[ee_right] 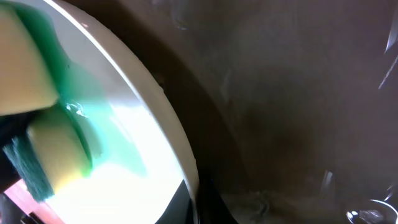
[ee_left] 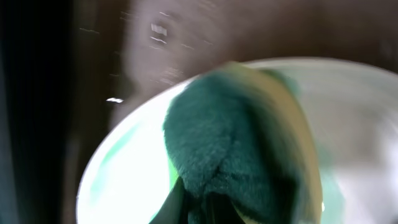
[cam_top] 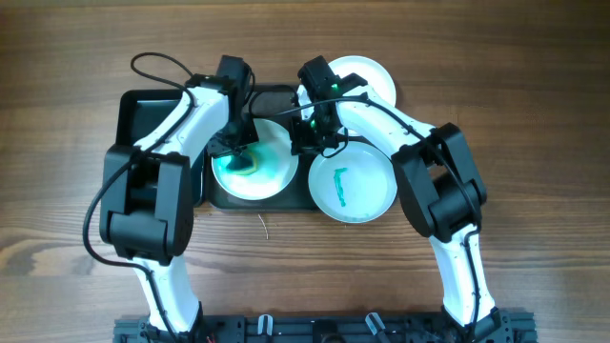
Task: Clean dirty plates on tray and stack at the side
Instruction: 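Hold the plate edge with the right gripper and scrub it with the sponge, then lift the scrubbed plate with the right gripper and place it right of tray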
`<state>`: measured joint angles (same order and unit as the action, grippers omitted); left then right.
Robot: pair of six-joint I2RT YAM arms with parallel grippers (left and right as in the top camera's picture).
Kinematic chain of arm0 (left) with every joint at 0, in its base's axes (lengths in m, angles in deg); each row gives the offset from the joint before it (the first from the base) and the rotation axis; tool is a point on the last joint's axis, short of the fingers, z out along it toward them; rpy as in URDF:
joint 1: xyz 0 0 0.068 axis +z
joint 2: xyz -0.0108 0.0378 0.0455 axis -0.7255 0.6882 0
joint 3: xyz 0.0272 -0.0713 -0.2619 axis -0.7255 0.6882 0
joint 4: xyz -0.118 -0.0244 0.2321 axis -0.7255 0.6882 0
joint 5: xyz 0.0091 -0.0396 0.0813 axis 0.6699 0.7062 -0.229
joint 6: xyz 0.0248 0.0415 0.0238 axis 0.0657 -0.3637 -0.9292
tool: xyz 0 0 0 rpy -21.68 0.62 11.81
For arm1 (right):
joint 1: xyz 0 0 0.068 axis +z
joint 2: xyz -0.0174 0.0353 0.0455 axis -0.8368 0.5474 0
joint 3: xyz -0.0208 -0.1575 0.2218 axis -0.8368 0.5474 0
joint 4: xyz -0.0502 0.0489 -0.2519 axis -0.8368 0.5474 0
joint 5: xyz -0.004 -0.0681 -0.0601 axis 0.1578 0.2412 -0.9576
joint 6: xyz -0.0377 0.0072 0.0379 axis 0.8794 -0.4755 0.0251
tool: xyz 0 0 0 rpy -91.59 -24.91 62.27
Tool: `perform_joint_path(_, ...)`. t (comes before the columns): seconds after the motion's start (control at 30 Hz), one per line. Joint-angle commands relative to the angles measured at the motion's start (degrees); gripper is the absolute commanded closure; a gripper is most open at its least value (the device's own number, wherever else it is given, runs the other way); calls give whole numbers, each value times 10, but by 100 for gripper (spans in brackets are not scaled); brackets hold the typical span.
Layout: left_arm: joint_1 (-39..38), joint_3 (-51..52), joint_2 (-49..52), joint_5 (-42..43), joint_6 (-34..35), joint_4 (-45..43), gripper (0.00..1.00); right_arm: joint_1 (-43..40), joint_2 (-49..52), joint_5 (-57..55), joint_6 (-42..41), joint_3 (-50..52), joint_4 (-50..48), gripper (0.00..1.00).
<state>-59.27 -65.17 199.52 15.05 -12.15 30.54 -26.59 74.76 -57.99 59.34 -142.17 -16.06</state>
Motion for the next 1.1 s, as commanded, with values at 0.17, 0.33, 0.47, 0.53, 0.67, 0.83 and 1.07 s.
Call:
perform_joint_path(0.17,5,5,10,252,-134,-32,96,-6,17,-6,-1,9,1,96)
perform_joint_path(0.33,10,1,10,210,-108,-52,96,-6,17,-10,-3,9,2,96)
perform_joint_path(0.47,19,-35,10,83,-38,6,96,-6,17,-19,-12,9,4,96)
perform_joint_path(0.53,23,-63,9,44,-27,43,96,-6,17,-24,-15,9,5,96)
perform_joint_path(0.67,33,-163,-2,-9,-28,152,96,-4,17,-29,-17,9,4,96)
perform_joint_path(0.83,72,-227,-41,-13,-31,217,96,5,0,-64,-14,8,12,96)
perform_joint_path(1.07,149,-233,-84,-14,-47,225,96,44,-116,-265,-18,7,38,96)
